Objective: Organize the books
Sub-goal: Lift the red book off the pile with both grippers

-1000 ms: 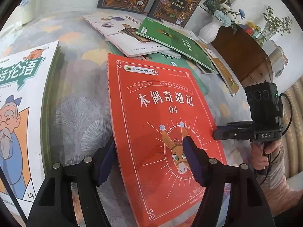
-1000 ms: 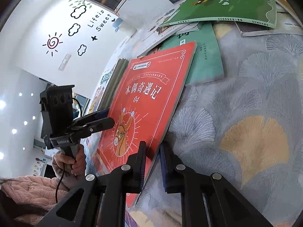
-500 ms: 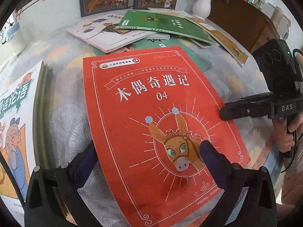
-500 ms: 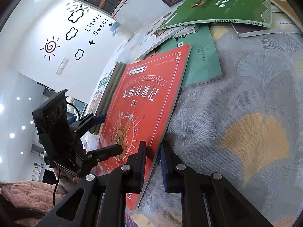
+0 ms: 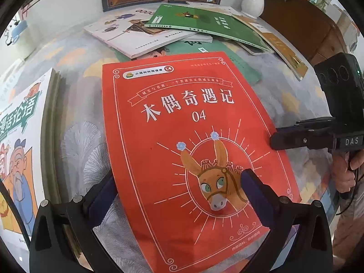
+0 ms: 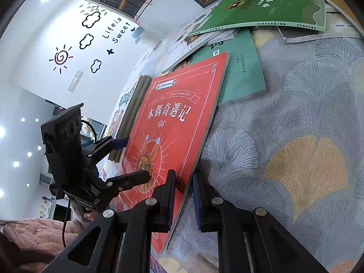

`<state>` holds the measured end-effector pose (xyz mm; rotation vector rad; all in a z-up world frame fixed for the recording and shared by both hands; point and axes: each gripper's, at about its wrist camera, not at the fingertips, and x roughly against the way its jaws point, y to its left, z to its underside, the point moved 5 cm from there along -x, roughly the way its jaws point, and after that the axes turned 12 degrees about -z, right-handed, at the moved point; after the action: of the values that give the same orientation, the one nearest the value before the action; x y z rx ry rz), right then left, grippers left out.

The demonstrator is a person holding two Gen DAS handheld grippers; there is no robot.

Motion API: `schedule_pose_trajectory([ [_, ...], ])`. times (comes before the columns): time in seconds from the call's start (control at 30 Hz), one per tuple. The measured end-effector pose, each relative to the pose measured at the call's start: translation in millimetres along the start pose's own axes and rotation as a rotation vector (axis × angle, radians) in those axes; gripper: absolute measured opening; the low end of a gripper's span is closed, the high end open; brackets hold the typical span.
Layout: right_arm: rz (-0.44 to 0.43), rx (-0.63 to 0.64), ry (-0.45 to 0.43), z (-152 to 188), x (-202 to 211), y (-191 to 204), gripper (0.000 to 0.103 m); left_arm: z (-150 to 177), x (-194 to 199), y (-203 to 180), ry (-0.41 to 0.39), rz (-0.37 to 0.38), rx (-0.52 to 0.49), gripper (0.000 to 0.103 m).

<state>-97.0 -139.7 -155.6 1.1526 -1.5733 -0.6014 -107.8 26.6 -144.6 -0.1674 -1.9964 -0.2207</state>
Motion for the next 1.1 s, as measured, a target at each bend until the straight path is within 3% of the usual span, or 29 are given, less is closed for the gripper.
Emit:
schedule_pose_trajectory([
  [0.13, 0.001, -0.002, -0.002, 0, 0, 1, 0.012, -1, 0, -1, -0.018, -0.009, 0.022, 0.103],
  [0.27, 0.003, -0.007, -0.006, 0, 0, 1, 0.012, 6, 3, 2, -0.130, 0.011, 0.025, 0.103],
  [0.37, 0.000, -0.011, -0.014, 0, -1, 1, 0.013, 3, 3, 3, -0.128, -0.006, 0.037, 0.098],
  [0.5, 0.021, 0.035, -0.035, 2, -1, 6, 0.014, 3, 12, 36, -0.147, 0.027, 0.176, 0.045],
  [0.53, 0.021, 0.034, -0.042, 3, -1, 6, 0.014, 4, 12, 44, -0.150, 0.052, 0.209, 0.035],
  [0.57, 0.019, 0.029, -0.049, 3, -1, 6, 0.014, 4, 12, 49, -0.148, 0.078, 0.235, 0.033],
  [0.67, 0.039, 0.018, -0.058, 0, -2, 7, 0.014, 5, 11, 52, -0.146, 0.082, 0.243, 0.031],
  [0.8, 0.172, 0.127, -0.069, 0, -8, 25, 0.015, 3, 26, 49, -0.187, 0.054, 0.217, 0.031],
  [1.1, 0.217, 0.208, -0.089, -1, -14, 50, 0.015, -3, 40, 61, -0.207, 0.022, 0.220, 0.031],
])
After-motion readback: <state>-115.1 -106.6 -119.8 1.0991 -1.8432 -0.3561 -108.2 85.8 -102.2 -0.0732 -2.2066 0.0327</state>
